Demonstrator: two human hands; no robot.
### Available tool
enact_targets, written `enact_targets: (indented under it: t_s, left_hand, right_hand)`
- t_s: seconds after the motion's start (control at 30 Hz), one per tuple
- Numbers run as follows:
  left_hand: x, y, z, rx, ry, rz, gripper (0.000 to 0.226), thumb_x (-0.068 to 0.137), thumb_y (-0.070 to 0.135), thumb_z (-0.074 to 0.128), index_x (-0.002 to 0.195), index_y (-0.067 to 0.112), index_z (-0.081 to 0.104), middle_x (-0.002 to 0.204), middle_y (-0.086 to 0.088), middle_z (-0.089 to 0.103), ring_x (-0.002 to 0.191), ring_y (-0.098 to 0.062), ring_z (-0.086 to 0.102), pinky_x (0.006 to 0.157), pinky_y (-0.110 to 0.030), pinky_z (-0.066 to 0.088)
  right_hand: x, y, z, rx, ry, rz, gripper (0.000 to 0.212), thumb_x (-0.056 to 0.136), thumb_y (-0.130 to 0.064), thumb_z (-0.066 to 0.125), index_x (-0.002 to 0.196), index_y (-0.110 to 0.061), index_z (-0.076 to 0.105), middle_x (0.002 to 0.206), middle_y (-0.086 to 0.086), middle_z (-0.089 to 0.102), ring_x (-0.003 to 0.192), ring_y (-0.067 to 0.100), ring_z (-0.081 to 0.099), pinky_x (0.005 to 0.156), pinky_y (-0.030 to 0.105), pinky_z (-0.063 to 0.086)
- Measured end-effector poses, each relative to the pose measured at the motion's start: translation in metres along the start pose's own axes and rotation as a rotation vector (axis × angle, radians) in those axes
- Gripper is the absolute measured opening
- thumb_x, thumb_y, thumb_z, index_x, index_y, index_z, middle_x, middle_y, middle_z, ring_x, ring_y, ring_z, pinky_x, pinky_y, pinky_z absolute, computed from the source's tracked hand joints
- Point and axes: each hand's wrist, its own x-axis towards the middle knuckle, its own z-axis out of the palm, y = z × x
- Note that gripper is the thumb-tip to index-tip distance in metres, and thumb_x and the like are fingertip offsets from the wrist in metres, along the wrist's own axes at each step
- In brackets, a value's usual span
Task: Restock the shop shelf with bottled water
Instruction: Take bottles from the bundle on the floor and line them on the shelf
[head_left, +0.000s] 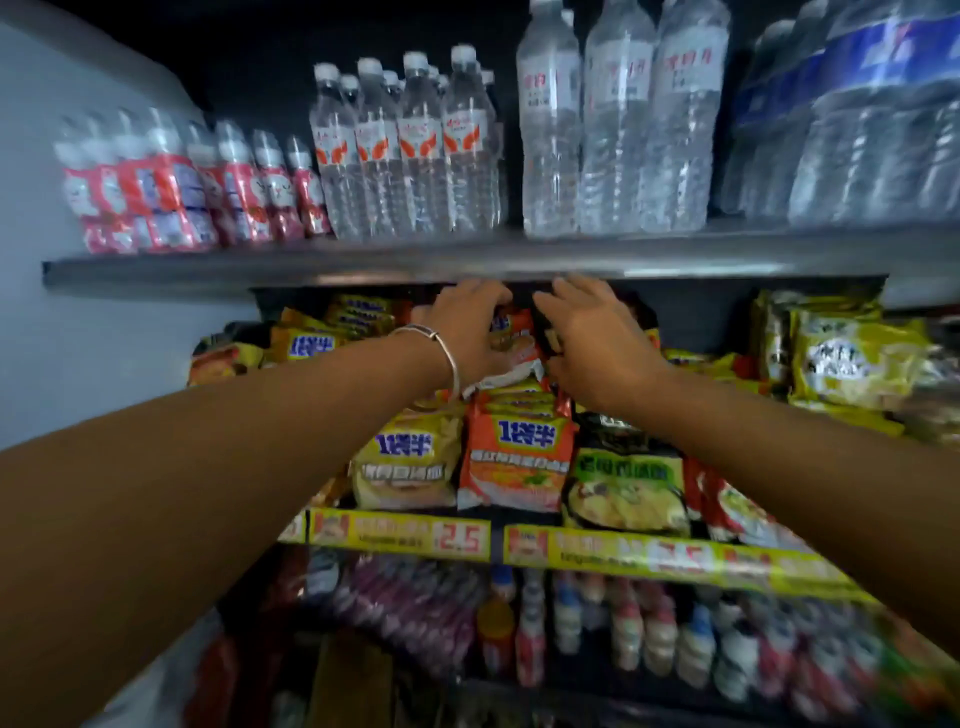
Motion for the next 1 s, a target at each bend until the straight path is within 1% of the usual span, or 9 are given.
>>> enact_targets:
  t_s: [0.1,0.2,0.37,0.47,0.53,0.6,0.7,0.83,1.0]
  left_hand:
    - [-0.036,0.017,0.054,0.028,-0.07,-0.052,0.075,0.075,0.034,0.071,0.138,0.02,0.034,0.14,-0.007,0.036,0.13,-0.029,0.036,0.105,-0.047,0.034]
    - [-0.071,0.03,0.118,0.013,-0.201,-0.062,0.076,0.079,0.033,0.069,0.142,0.023,0.028,0.147,-0.005,0.027,0.137,-0.027,0.027,0.109,-0.046,0.027]
    - [-0.122,0.037,0.237,-0.015,-0.407,-0.065,0.073,0.08,0.032,0.068,0.141,0.024,0.029,0.148,-0.005,0.024,0.136,-0.029,0.026,0.106,-0.045,0.028]
    - [-0.155,0.038,0.31,-0.049,-0.511,-0.056,0.068,0.083,0.03,0.064,0.142,0.024,0.029,0.146,-0.005,0.027,0.133,-0.029,0.028,0.105,-0.043,0.028]
    - [-0.18,0.032,0.36,-0.103,-0.579,-0.068,0.066,0.084,0.027,0.064,0.141,0.025,0.031,0.145,-0.003,0.028,0.135,-0.028,0.027,0.109,-0.043,0.024]
    - [-0.204,0.024,0.408,-0.12,-0.618,-0.063,0.065,0.082,0.027,0.065,0.139,0.025,0.035,0.143,-0.003,0.032,0.135,-0.027,0.026,0.111,-0.044,0.023]
    - [-0.241,0.01,0.478,-0.127,-0.707,-0.082,0.068,0.082,0.026,0.066,0.141,0.023,0.032,0.147,-0.003,0.027,0.139,-0.026,0.021,0.112,-0.037,0.02]
    - [-0.282,-0.007,0.566,-0.129,-0.806,-0.126,0.066,0.083,0.024,0.064,0.14,0.028,0.032,0.144,-0.001,0.028,0.135,-0.026,0.025,0.107,-0.041,0.024]
    - [-0.316,-0.028,0.665,-0.105,-0.89,-0.141,0.063,0.085,0.029,0.062,0.14,0.03,0.031,0.147,0.002,0.026,0.136,-0.025,0.024,0.107,-0.042,0.023]
  right_hand:
    - [-0.049,0.004,0.044,0.007,-0.081,0.028,0.068,0.085,-0.015,0.057,0.146,-0.01,0.026,0.151,0.013,0.028,0.143,0.027,0.018,0.116,0.034,0.016]
    - [-0.105,0.01,0.096,0.0,-0.242,0.06,0.071,0.086,-0.016,0.057,0.148,-0.011,0.022,0.154,0.013,0.021,0.143,0.029,0.015,0.112,0.037,0.018]
    - [-0.19,0.018,0.194,0.012,-0.497,0.112,0.07,0.087,-0.02,0.059,0.148,-0.015,0.023,0.155,0.01,0.017,0.141,0.031,0.017,0.106,0.041,0.026]
    - [-0.236,0.019,0.259,0.037,-0.63,0.145,0.067,0.089,-0.019,0.059,0.147,-0.015,0.026,0.153,0.01,0.02,0.137,0.033,0.022,0.105,0.045,0.027]
    - [-0.265,0.016,0.302,0.084,-0.715,0.175,0.063,0.091,-0.024,0.057,0.146,-0.016,0.028,0.154,0.01,0.02,0.138,0.034,0.022,0.106,0.047,0.026]
    - [-0.292,0.011,0.347,0.132,-0.757,0.206,0.057,0.094,-0.024,0.053,0.145,-0.015,0.029,0.154,0.01,0.02,0.138,0.033,0.021,0.107,0.046,0.026]
    - [-0.333,0.001,0.418,0.17,-0.825,0.253,0.06,0.09,-0.016,0.057,0.144,-0.015,0.031,0.15,0.01,0.027,0.136,0.031,0.025,0.104,0.041,0.03]
    - [-0.379,-0.011,0.509,0.205,-0.946,0.33,0.056,0.089,-0.016,0.054,0.141,-0.014,0.033,0.144,0.01,0.036,0.132,0.032,0.031,0.103,0.04,0.032]
    - [-0.426,-0.019,0.617,0.216,-1.024,0.444,0.055,0.089,-0.018,0.057,0.138,-0.011,0.036,0.14,0.013,0.043,0.13,0.033,0.038,0.105,0.042,0.036]
